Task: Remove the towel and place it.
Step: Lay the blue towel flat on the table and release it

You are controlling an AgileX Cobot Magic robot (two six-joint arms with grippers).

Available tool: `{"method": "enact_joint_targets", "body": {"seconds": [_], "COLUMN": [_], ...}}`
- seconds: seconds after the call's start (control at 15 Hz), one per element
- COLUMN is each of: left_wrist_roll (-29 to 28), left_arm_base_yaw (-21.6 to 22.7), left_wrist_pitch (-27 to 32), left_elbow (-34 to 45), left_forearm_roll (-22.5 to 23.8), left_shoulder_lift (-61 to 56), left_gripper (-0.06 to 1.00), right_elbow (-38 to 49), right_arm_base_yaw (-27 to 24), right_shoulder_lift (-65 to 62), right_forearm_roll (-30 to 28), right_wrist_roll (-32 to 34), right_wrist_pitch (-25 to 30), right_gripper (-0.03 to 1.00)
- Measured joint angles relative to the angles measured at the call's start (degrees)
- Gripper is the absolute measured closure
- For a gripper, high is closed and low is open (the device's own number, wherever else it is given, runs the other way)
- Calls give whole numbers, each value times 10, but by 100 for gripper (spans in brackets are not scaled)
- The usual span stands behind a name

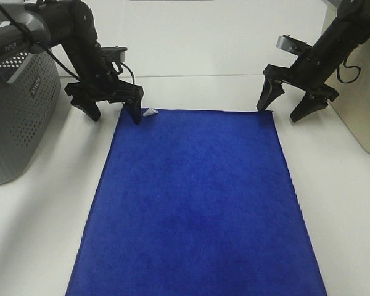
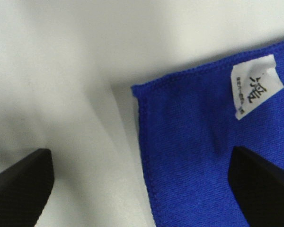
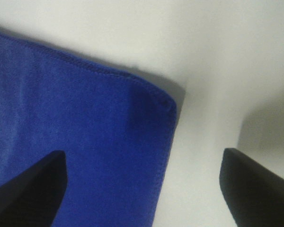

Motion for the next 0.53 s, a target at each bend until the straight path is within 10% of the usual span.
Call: {"method": "enact_joint_targets", "body": {"seconds": [0.53], "left_wrist_roll": [0], "left_arm_base_yaw": [0], "left_wrist_pitch": [0], "left_elbow": [-6], "left_forearm_roll": [-3], "left_shoulder_lift": [7], "left_gripper": [1], "right_elbow": [-5], "right_arm_base_yaw": [0], "right_shoulder_lift": [25], "right_forearm_roll": [2], "right_wrist_roll": [-2], "right_wrist_pitch": [2], "right_gripper": [12]}}
